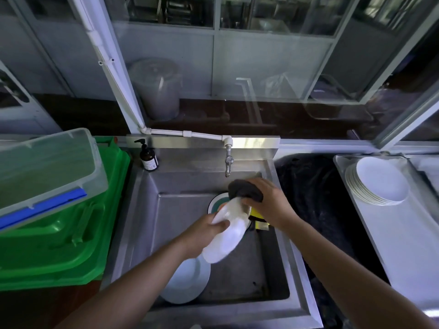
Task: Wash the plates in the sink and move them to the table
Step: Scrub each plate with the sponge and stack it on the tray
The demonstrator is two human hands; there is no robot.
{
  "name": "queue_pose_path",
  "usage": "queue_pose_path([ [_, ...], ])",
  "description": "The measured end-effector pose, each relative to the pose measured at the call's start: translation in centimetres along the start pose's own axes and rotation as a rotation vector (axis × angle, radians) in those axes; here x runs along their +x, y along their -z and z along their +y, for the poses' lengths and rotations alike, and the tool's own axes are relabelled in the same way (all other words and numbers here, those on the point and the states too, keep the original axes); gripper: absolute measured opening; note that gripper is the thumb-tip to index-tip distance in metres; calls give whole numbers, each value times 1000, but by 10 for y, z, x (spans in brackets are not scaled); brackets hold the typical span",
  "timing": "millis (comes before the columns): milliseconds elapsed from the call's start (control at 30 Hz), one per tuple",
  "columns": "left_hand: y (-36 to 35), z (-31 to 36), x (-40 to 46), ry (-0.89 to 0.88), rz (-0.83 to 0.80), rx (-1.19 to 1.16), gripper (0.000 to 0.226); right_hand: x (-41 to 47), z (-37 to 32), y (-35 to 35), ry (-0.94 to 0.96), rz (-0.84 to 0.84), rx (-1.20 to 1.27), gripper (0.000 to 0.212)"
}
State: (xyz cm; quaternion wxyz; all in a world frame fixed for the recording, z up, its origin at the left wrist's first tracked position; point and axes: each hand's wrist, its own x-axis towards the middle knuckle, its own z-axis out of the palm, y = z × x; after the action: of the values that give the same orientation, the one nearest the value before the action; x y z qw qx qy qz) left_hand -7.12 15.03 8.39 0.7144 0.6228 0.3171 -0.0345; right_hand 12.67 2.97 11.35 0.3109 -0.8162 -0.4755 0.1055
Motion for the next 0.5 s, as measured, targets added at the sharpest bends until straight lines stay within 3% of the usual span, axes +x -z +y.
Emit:
queue_pose_path([
  [100,-7,2,-6,82,-29,-420,36,-12,-12,-14,-216,76,181,48],
  [267,-26,16,-13,76,-44,-655,49,-27,-28,-60,-180,94,131,62],
  [500,-18,26,0,112,58,-1007,94,-30,-49,-73,259,239,79,33],
])
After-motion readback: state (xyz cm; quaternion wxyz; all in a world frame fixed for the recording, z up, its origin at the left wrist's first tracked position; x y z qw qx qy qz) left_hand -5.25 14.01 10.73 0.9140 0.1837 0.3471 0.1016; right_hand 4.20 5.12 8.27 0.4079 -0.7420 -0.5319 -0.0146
